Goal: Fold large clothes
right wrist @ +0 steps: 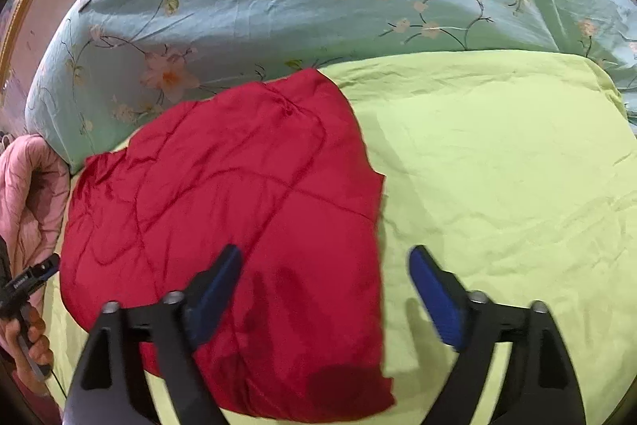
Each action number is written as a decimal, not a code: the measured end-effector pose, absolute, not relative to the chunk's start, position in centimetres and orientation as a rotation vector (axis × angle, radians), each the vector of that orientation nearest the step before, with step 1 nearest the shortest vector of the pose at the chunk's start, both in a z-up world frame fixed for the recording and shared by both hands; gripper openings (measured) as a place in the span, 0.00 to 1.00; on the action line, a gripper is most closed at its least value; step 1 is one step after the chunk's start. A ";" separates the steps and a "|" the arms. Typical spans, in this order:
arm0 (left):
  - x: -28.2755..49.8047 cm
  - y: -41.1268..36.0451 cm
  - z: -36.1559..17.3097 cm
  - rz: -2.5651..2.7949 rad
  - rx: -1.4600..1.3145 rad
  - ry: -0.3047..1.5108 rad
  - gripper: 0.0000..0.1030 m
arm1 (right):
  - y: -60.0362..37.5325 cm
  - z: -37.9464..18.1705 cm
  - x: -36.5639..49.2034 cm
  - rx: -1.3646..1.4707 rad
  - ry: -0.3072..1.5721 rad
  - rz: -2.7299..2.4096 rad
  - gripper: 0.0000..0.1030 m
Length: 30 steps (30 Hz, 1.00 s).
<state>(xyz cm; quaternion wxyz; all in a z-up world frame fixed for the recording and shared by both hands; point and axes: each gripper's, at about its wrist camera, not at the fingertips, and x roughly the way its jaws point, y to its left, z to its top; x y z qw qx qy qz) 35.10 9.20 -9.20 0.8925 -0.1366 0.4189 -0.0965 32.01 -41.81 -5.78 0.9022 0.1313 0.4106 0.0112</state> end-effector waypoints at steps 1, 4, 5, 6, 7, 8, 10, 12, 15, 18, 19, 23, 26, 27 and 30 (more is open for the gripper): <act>35.1 9.4 -9.3 -0.203 -0.284 0.872 0.72 | -42.1 -5.9 32.0 0.279 0.855 0.030 0.93; 35.5 10.0 -10.2 -0.229 -0.308 0.905 0.75 | -43.2 -7.0 32.1 0.327 0.887 0.058 0.93; 35.7 10.1 -10.5 -0.233 -0.312 0.915 0.75 | -43.5 -7.3 32.2 0.346 0.896 0.069 0.93; 35.9 10.1 -10.9 -0.237 -0.312 0.926 0.76 | -43.8 -7.8 32.3 0.371 0.906 0.085 0.93; 36.1 10.1 -11.2 -0.238 -0.316 0.940 0.77 | -44.0 -8.2 32.5 0.397 0.917 0.103 0.93; 36.2 10.1 -11.5 -0.244 -0.323 0.945 0.79 | -44.2 -8.6 32.7 0.410 0.930 0.107 0.93; 36.5 9.9 -11.9 -0.273 -0.339 0.951 0.80 | -44.3 -9.3 33.2 0.427 0.953 0.122 0.93; 36.8 9.7 -12.3 -0.278 -0.337 0.959 0.83 | -44.2 -9.9 33.6 0.437 0.969 0.150 0.93; 37.6 9.7 -12.9 -0.305 -0.375 0.976 0.85 | -44.1 -10.3 34.2 0.456 0.979 0.180 0.95; 38.6 10.2 -14.0 -0.350 -0.440 0.997 0.94 | -44.3 -11.0 35.1 0.516 0.992 0.235 0.96; 38.9 10.5 -14.5 -0.355 -0.466 1.003 1.00 | -44.4 -11.3 35.4 0.537 1.000 0.249 0.97; 39.6 11.2 -16.2 -0.409 -0.556 1.024 1.00 | -44.9 -12.5 36.3 0.618 1.016 0.304 0.99; 39.7 11.1 -16.4 -0.426 -0.574 1.022 1.00 | -44.7 -12.6 36.6 0.624 1.012 0.323 0.99; 39.7 11.0 -16.4 -0.431 -0.581 1.024 1.00 | -44.6 -12.6 36.7 0.625 1.012 0.331 1.00; 40.3 10.7 -16.5 -0.454 -0.617 1.040 1.00 | -44.3 -12.9 37.2 0.644 1.016 0.363 1.00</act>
